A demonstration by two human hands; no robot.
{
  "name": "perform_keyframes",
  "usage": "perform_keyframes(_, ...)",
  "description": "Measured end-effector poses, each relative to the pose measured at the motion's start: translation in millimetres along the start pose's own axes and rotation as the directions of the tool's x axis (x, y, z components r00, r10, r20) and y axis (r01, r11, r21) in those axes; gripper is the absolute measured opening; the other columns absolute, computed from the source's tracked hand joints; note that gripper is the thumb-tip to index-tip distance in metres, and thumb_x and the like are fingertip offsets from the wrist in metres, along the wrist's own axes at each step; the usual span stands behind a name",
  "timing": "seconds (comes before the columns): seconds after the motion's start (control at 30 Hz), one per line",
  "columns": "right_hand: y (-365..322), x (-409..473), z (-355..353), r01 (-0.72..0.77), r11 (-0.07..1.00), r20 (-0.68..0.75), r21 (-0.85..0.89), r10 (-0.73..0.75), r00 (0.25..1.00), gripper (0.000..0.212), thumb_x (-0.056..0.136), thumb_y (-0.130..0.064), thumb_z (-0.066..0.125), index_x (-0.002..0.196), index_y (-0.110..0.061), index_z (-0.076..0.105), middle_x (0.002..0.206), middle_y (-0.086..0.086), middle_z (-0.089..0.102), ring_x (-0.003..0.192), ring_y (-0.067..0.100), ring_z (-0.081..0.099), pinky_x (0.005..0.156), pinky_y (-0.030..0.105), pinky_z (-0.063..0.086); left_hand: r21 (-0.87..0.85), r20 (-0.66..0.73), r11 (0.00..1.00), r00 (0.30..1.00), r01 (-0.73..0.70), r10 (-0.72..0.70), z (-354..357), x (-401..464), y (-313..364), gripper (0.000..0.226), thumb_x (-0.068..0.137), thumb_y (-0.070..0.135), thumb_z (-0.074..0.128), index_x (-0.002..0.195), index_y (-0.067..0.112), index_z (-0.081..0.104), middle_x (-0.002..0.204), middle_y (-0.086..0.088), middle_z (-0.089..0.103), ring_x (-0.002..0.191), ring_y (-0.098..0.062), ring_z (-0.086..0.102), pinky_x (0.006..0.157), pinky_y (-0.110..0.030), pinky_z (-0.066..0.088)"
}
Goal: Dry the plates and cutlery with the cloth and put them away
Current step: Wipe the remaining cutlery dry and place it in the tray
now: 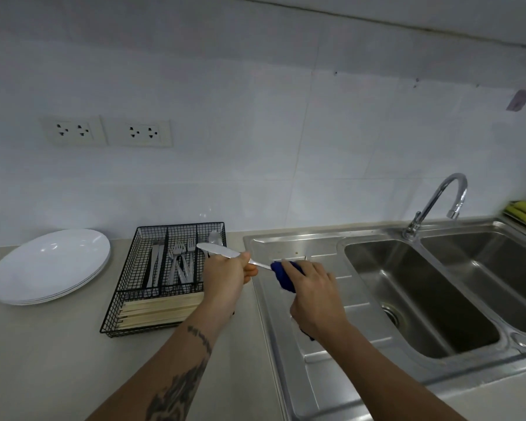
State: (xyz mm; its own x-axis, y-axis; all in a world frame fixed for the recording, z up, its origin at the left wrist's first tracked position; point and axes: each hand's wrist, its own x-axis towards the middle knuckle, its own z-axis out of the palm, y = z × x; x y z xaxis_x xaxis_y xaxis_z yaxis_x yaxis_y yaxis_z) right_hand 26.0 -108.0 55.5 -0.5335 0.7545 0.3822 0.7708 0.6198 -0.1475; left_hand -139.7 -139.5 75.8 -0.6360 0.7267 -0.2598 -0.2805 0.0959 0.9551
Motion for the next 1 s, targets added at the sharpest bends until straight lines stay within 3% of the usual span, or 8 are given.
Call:
perform_keyframes(0.2,-37,11,0,0.094,0.996,0.007,-0.008,-0.094,0.996,0.089,0.051,-0.009,0.076,0.135,-0.019,0.048,0.122,0.005,0.058,0.105,0.027,0.055,0.080,0.041,0.048,-0.102,0.040,0.993,0.997,0.062,-0.059,-4,2,4,0.014,0.092,0.013,0.067,0.083,0.003,0.067,0.076,-0.014,0.073,0.067,-0.022,0.070,0.067,-0.033,0.057)
perform_keyframes(0.33,-33,1,14,0.165,0.986,0.096,-0.034,-0.161,0.982,0.096,0.052,-0.011,0.080,0.140,-0.019,0.042,0.126,0.006,0.056,0.107,0.026,0.054,0.083,0.042,0.049,-0.108,-0.057,0.991,0.994,0.085,-0.092,-28,21,6,0.022,0.090,0.021,0.071,0.088,0.000,0.069,0.076,-0.016,0.074,0.068,-0.025,0.072,0.069,-0.036,0.060)
perform_keyframes(0.47,-21,-5,24,0.148,0.988,0.177,-0.047,-0.138,0.975,0.084,0.047,-0.009,0.083,0.126,-0.019,0.056,0.112,0.005,0.063,0.096,0.027,0.060,0.075,0.041,0.052,-0.012,-0.119,1.000,0.993,-0.010,0.009,-57,30,5,0.024,0.089,0.025,0.070,0.078,0.004,0.070,0.070,-0.011,0.072,0.066,-0.026,0.071,0.072,-0.040,0.061)
perform_keyframes(0.6,-15,3,34,0.107,0.994,0.178,-0.001,-0.106,0.978,0.079,0.048,-0.002,0.081,0.123,-0.018,0.061,0.108,0.004,0.065,0.093,0.028,0.061,0.073,0.042,0.052,-0.073,-0.124,0.994,0.988,0.080,-0.088,-91,55,15,0.023,0.097,0.018,0.059,0.080,0.004,0.064,0.064,-0.007,0.064,0.054,-0.018,0.067,0.074,-0.040,0.060)
perform_keyframes(0.73,-12,16,44,0.111,0.991,0.154,0.075,-0.122,0.980,0.077,0.048,0.005,0.076,0.121,-0.016,0.063,0.105,0.005,0.067,0.088,0.029,0.061,0.072,0.045,0.054,0.110,-0.173,0.984,0.977,0.143,-0.123,-120,87,21,0.035,0.096,0.036,0.055,0.076,0.008,0.064,0.053,-0.003,0.056,0.045,-0.018,0.051,0.051,-0.033,0.046)
perform_keyframes(0.83,-12,23,50,0.113,0.986,0.144,0.125,-0.131,0.981,0.071,0.053,0.008,0.070,0.120,-0.016,0.064,0.104,0.004,0.067,0.085,0.027,0.060,0.072,0.040,0.052,0.270,-0.209,0.952,0.974,0.145,-0.090,-136,112,27,0.036,0.093,0.041,0.056,0.080,0.010,0.070,0.056,-0.001,0.055,0.051,-0.018,0.049,0.054,-0.031,0.043)
perform_keyframes(0.93,-12,29,58,0.096,0.982,0.150,0.163,-0.121,0.981,0.072,0.056,0.010,0.066,0.122,-0.018,0.064,0.107,0.001,0.067,0.088,0.024,0.058,0.075,0.039,0.051,0.343,-0.230,0.924,0.969,0.169,-0.091,-146,137,32,0.015,0.093,0.025,0.054,0.089,0.018,0.066,0.051,0.000,0.043,0.047,-0.016,0.035,0.049,-0.028,0.033)
perform_keyframes(1.0,-12,32,64,0.076,0.980,0.161,0.184,-0.106,0.981,0.072,0.059,0.010,0.065,0.125,-0.020,0.062,0.110,-0.001,0.066,0.092,0.023,0.057,0.078,0.038,0.050,0.391,-0.245,0.895,0.961,0.215,-0.124,-149,151,30,0.018,0.094,0.020,0.048,0.086,0.010,0.059,0.054,-0.002,0.041,0.048,-0.016,0.034,0.053,-0.026,0.040)
